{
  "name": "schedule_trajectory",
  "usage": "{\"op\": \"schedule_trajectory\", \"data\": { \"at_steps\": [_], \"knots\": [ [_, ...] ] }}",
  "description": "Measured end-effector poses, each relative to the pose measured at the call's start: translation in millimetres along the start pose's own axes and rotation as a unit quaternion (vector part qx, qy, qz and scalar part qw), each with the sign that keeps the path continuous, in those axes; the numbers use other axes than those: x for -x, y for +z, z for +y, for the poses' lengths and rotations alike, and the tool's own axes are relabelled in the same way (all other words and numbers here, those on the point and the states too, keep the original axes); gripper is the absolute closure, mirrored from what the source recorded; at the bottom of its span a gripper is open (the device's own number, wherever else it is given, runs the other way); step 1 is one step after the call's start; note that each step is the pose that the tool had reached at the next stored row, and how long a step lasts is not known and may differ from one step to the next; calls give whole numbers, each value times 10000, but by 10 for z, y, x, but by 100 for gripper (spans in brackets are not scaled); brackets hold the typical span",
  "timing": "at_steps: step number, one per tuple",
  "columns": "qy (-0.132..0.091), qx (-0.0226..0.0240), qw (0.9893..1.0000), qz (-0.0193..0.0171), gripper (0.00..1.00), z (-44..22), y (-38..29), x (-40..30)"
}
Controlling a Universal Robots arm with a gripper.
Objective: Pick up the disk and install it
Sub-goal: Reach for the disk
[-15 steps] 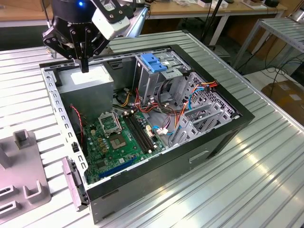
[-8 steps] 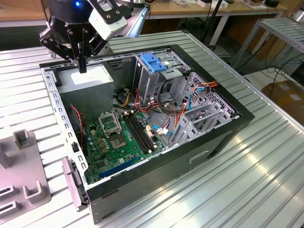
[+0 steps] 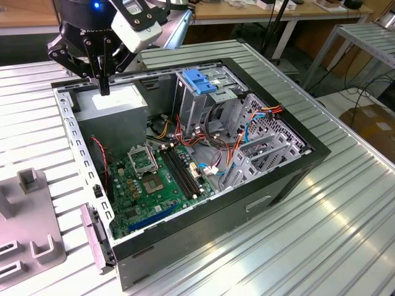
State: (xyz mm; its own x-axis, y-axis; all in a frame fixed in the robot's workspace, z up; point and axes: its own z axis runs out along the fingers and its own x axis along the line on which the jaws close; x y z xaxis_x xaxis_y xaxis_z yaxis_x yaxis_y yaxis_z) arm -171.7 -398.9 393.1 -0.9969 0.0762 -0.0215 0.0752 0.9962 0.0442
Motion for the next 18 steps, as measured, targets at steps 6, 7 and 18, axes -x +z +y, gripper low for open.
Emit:
{"op": "schedule_trajectory", "data": {
  "at_steps": [6,7,18],
  "knots": [
    [0,0,10000,1,90,-3,-1,-42],
    [0,0,10000,2,90,-4,-1,-47],
    [0,0,10000,4,90,-8,-2,-110]
  ]
}}
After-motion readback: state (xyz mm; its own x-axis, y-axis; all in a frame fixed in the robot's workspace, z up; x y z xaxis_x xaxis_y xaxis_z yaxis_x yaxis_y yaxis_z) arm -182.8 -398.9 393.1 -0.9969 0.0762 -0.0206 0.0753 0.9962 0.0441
